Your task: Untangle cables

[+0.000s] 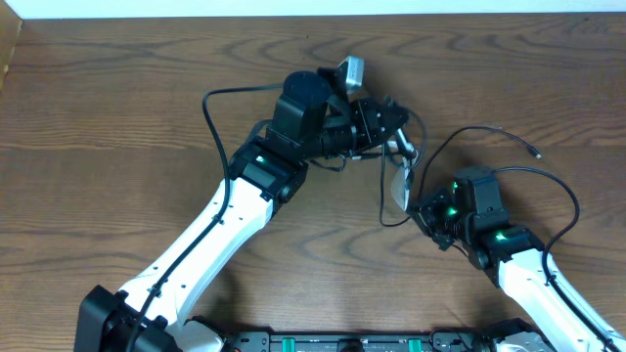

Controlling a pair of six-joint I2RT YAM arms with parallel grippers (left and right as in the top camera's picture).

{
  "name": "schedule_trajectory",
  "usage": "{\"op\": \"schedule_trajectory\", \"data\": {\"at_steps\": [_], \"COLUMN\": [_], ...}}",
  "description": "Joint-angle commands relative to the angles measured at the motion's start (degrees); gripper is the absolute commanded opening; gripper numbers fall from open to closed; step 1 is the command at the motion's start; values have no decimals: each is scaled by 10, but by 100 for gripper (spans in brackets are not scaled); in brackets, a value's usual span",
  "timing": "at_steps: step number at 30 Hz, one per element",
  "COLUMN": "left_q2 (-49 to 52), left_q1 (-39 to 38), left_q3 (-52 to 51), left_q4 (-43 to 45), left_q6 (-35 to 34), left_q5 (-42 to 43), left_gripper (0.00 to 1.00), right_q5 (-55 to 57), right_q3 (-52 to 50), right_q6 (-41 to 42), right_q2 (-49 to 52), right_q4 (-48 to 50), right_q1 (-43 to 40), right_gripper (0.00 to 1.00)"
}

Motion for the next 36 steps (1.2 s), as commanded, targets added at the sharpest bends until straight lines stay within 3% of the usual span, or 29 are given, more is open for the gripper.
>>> {"op": "schedule_trajectory", "data": {"at_steps": [1,5,7,10,15,18,23,26,31,36], "left_q2": [-13,-13,-13,-13,-13,-13,-13,-13,-13,-13], "left_q1": [7,38,64,82,83,83,83,83,83,79], "left_q3": [15,15,15,15,15,15,15,15,15,15], "left_q4": [22,22,22,17,-36,-96,-199,-214,-215,-215], "left_q6": [25,66,93,97,84,31,-141,-207,-269,-316], "left_q5": [22,29,75,127,126,70,-64,-90,-125,-127], "left_gripper": [7,7,8,7,8,7,7,7,7,8], "right_q5": [78,169,198,169,10,-95,-160,-189,-226,-250], "right_q3": [0,0,0,0,0,0,0,0,0,0], "right_q6": [-67,-69,-69,-86,-121,-121,-174,-228,-332,-361], "right_q2": [3,3,3,1,1,1,2,2,2,2], "right_q4": [-25,-91,-113,-98,-15,47,106,106,108,131], "right_q1": [3,1,-11,-32,-72,-91,-88,-78,-49,-23], "right_gripper": [1,1,1,2,27,43,52,56,63,66]}}
